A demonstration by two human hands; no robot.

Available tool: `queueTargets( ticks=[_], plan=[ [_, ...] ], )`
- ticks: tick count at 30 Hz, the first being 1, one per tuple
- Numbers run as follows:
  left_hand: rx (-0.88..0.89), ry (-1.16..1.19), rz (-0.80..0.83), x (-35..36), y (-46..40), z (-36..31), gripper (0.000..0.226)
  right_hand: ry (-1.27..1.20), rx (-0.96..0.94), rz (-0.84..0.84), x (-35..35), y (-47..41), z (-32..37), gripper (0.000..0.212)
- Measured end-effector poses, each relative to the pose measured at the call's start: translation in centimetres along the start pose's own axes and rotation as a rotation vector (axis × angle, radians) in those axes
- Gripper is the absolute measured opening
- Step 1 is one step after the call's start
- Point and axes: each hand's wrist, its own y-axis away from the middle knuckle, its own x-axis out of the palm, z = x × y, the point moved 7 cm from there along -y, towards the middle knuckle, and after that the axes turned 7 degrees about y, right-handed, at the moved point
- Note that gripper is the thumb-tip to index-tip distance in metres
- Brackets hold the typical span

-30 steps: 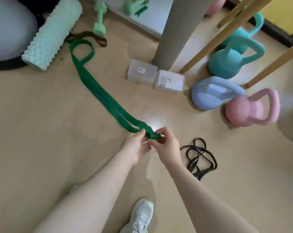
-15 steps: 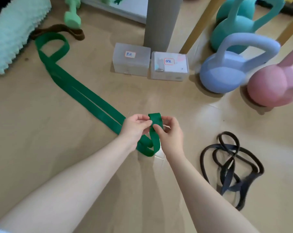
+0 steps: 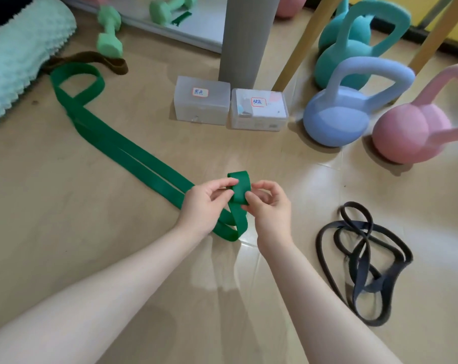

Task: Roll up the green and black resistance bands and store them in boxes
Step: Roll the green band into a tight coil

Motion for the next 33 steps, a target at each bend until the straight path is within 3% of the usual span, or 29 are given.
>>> queueTargets(
  ticks=[4, 8, 14, 16, 21, 26, 33],
  plan=[
    [0.086, 0.0, 0.16, 0.0, 0.7, -0.7, 0.039, 0.01, 0.033, 0.052, -0.8, 0.7, 0.3, 0.015],
    [0.017, 0.084, 0.219, 0.0, 1.4, -1.2, 0.033, 0.016, 0.005, 0.06, -1.7, 1.9, 0.8, 0.01],
    [-0.051, 0.111, 0.301, 0.0, 1.7, -0.9, 0.032, 0.096, -0.054, 0.223, -1.7, 2.8, 0.9, 0.025],
    [-0.077, 0.106, 0.336, 0.0, 1.9, -0.9, 0.034, 0.119, -0.056, 0.208, -1.7, 3.1, 0.9, 0.026],
    [-0.108, 0.16, 0.141, -1.3, 2.2, -0.1, 0.015, 0.102, -0.052, 0.16, -0.9, 3.5, 0.6, 0.009],
    [-0.268, 0.332, -0.031, -1.2, 3.1, 1.7, 0.011, -0.106, 0.14, 0.089, 0.5, 3.8, -1.2, 0.012],
    [-0.323, 0.36, -0.182, -1.3, 3.3, 2.3, 0.009, -0.246, 0.312, -0.029, 1.9, 4.1, -2.4, 0.019]
  ],
)
